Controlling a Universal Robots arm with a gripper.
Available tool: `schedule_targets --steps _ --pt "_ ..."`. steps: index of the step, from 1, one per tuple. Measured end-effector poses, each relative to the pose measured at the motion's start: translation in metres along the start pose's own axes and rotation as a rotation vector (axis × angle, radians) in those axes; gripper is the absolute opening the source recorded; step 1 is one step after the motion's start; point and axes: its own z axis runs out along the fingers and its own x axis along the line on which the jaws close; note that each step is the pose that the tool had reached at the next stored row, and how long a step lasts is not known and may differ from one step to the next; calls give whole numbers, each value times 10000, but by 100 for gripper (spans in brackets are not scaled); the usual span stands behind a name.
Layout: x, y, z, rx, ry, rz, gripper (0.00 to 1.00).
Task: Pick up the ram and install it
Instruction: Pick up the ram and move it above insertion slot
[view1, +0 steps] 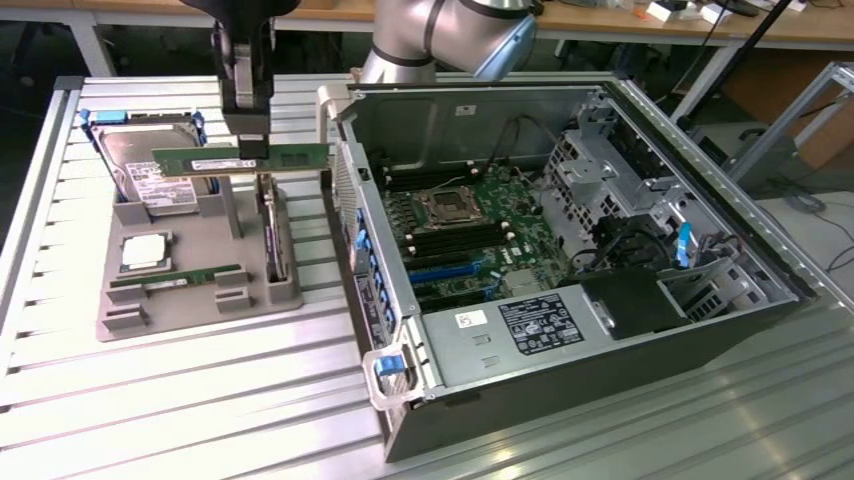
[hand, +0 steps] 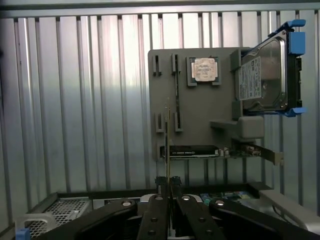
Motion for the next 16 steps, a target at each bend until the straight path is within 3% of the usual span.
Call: schedule_targets --steps 16 --pt "-12 -278 -10 0 0 -10 13"
